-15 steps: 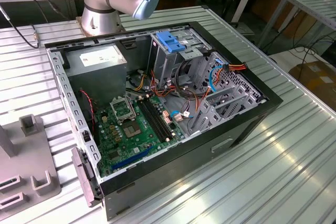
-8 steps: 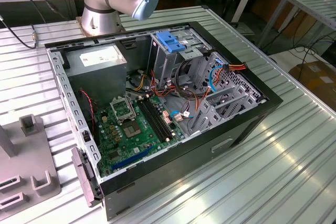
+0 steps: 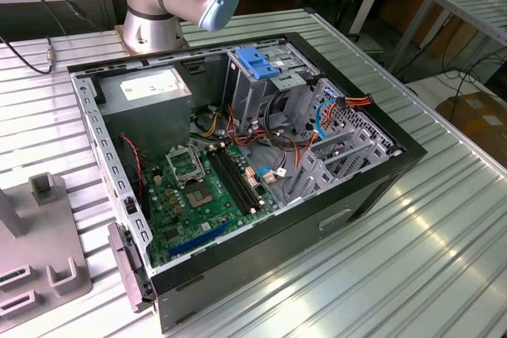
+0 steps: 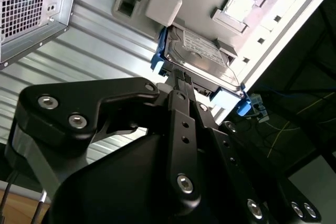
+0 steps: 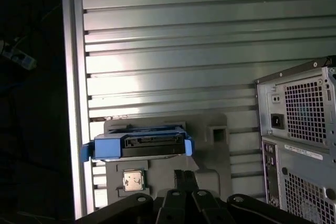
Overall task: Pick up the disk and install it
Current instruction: 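Reach for the disk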
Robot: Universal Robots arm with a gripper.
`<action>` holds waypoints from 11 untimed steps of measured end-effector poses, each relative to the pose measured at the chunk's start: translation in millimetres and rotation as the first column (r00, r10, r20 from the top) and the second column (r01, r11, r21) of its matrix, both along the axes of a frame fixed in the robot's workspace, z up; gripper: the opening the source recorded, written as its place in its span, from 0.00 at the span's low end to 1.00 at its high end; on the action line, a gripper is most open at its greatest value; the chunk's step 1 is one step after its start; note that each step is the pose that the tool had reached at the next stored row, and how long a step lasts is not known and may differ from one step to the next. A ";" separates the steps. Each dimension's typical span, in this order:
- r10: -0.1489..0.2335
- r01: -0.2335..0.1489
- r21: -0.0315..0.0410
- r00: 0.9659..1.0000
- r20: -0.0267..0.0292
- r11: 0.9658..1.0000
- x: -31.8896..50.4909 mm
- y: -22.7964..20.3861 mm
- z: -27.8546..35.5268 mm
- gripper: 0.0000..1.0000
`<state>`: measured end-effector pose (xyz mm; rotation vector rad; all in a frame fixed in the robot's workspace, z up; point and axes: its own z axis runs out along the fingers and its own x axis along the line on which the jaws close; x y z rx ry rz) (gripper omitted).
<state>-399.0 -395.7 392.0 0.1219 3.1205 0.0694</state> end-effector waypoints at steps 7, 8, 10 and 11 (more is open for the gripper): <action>0.000 0.000 0.000 1.000 0.000 1.000 -14.7 1.7 0.0 0.11; 0.000 0.000 0.000 1.000 0.000 1.000 -16.3 1.8 0.0 0.11; 0.000 0.000 0.000 1.000 0.000 1.000 -20.0 1.8 0.0 0.11; 0.000 0.000 0.000 1.000 0.000 1.000 -21.8 1.8 -0.1 0.11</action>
